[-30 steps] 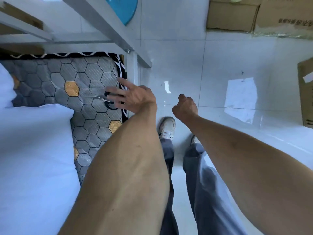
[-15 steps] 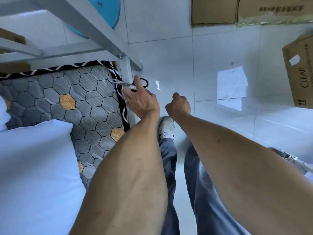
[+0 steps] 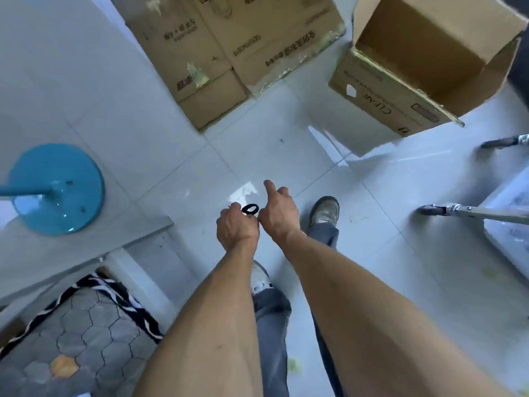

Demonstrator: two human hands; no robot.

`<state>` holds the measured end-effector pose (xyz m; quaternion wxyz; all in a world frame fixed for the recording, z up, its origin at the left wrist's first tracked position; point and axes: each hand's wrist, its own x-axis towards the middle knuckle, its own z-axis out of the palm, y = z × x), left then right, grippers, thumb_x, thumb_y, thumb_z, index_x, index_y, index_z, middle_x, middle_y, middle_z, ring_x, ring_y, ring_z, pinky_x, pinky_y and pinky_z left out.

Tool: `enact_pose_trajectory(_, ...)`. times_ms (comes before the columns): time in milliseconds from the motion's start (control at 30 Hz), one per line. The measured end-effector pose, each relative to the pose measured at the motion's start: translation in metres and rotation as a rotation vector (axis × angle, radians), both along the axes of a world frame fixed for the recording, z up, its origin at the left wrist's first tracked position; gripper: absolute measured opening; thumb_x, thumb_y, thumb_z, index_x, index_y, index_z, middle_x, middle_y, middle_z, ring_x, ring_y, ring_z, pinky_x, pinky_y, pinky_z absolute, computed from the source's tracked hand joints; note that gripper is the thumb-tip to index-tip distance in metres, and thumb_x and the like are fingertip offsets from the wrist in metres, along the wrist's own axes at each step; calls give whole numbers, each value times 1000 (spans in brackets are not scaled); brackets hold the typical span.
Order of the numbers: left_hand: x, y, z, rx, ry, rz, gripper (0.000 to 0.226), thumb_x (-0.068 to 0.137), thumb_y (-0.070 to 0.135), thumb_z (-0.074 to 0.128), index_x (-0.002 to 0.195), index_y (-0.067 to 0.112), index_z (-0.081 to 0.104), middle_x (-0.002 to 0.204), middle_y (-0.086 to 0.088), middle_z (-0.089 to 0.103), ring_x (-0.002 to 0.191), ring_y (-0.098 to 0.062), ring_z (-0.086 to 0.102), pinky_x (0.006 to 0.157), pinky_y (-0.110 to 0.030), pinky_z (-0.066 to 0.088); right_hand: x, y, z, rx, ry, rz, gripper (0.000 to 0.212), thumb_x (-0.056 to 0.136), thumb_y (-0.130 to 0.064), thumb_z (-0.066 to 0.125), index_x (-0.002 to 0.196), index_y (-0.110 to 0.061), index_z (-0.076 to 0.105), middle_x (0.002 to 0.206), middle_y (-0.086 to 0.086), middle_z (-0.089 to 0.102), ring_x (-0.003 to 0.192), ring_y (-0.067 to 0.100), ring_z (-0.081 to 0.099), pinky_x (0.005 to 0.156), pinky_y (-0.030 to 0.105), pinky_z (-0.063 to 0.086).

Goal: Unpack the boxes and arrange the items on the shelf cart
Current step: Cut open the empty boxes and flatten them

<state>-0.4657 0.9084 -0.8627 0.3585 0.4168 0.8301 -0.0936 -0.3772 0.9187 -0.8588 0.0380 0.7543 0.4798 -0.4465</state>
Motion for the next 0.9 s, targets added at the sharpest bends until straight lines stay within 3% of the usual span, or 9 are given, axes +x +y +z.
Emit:
enact_pose_trajectory(133,92,47,-1,-48,-86,-95,19,87,12,52,97,17,68,102,-6,69,94,-29,62,67,-30,44,92,35,-2,-81,86,-175,52,89,-5,49,139,-22,50,130,10,56,118,30,54,99,37,45)
enact_pose_trajectory(200,137,70,-2,-40,-122,-138,24,85,8,52,92,20,71,98,-5,70,88,-28,62,64,-30,46,137,51,-3,-74,107,-239,48,89,-6,52,135,-20,57,133,7,59,120,26,55,101,35,44)
enact_pose_trajectory(300,202,102,-4,-58,-150,-240,23,84,3,52,83,16,72,90,-9,71,74,-28,56,63,-30,47,203,71,1,-75,122,-354,29,89,-17,60,117,-18,69,113,8,68,104,29,62,85,32,50)
enact_pose_trajectory(400,256,129,-1,-83,-130,-348,22,81,-1,51,70,13,63,85,-12,70,69,-29,51,58,-28,39,258,87,6,-112,78,-353,17,89,-28,59,94,-15,71,94,10,67,92,33,61,70,31,45)
enact_pose_trajectory(467,291,148,-1,-56,-135,-366,20,84,1,52,86,11,68,99,-10,69,82,-31,57,65,-28,42,290,101,6,-121,19,-364,15,91,-23,53,84,-15,63,88,11,65,90,36,62,66,30,42)
enact_pose_trajectory(567,331,176,-4,17,-138,-256,26,89,5,52,111,10,63,117,-13,63,104,-33,59,73,-26,37,334,119,7,-140,-54,-522,18,89,-12,48,92,-12,65,96,15,68,94,36,65,69,29,48)
enact_pose_trajectory(700,385,205,3,33,-195,-228,26,85,2,45,96,19,62,106,-10,66,88,-28,52,71,-26,37,385,121,5,-184,-148,-824,21,88,-12,50,106,-7,59,108,17,64,101,37,61,80,34,48)
enact_pose_trajectory(800,415,220,1,34,-276,-346,31,81,-1,40,88,21,60,100,-10,67,96,-33,58,79,-31,48,407,120,0,-134,-254,-715,33,86,-12,58,117,-12,46,116,13,53,109,32,51,92,40,43)
enact_pose_trajectory(900,442,234,-4,-37,-337,-528,27,83,2,39,96,20,52,109,-9,61,100,-29,52,77,-32,42,425,129,-6,-2,-292,-534,49,78,-9,60,123,-17,44,118,7,48,113,28,44,98,36,37)
